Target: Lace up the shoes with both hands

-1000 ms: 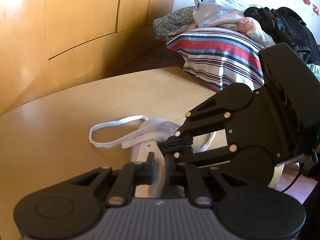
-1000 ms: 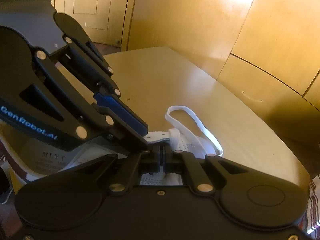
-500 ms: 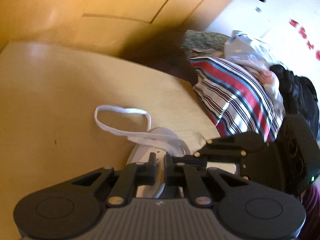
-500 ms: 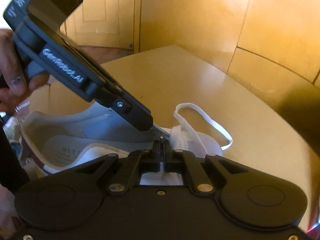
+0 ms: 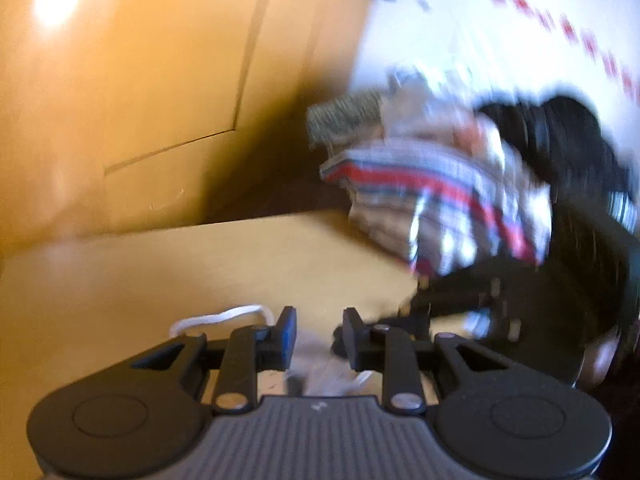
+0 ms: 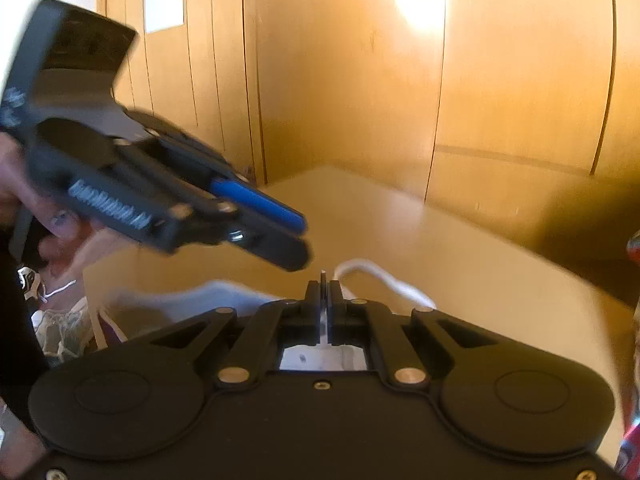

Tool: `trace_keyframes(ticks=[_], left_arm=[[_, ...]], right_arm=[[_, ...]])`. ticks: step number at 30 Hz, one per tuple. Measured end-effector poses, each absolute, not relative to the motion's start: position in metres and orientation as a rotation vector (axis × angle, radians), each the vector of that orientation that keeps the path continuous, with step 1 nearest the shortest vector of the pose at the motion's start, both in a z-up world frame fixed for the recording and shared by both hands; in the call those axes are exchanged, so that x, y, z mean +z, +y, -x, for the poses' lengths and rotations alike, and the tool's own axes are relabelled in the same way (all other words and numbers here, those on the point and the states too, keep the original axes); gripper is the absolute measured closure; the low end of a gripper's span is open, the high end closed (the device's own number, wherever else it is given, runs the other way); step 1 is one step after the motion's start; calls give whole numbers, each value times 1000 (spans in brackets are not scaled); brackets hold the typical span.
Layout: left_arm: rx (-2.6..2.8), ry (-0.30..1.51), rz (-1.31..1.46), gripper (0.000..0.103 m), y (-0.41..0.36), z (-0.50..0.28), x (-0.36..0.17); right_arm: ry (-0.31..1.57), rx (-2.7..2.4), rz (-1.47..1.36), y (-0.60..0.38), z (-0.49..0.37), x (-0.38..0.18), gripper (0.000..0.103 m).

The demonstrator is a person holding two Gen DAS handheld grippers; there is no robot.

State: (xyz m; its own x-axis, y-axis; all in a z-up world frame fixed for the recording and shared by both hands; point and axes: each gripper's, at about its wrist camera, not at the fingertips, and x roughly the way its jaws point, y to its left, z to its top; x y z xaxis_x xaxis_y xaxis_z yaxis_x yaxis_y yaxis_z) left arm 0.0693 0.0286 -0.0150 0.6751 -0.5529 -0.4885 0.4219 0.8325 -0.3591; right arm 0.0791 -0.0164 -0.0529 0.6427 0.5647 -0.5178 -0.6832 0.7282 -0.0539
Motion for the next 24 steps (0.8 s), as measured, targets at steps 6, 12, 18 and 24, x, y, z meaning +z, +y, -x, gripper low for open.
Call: trace_keyframes(ticks=[6,12,18,24], left_arm=[[-590,661,362,81,36,-78,-18],[-598,683,331,93,31,-76,-24],[-612,690,419,101,42,-83,-29],[-568,669,503,101,58,-84,-29]], right_arm=[[508,686,287,-2,-82,-57,102],[490,675,306,5,-81,-57,102],[447,675,332,4,-77,-57,102],[460,642,181,-14,-80,-51,55]])
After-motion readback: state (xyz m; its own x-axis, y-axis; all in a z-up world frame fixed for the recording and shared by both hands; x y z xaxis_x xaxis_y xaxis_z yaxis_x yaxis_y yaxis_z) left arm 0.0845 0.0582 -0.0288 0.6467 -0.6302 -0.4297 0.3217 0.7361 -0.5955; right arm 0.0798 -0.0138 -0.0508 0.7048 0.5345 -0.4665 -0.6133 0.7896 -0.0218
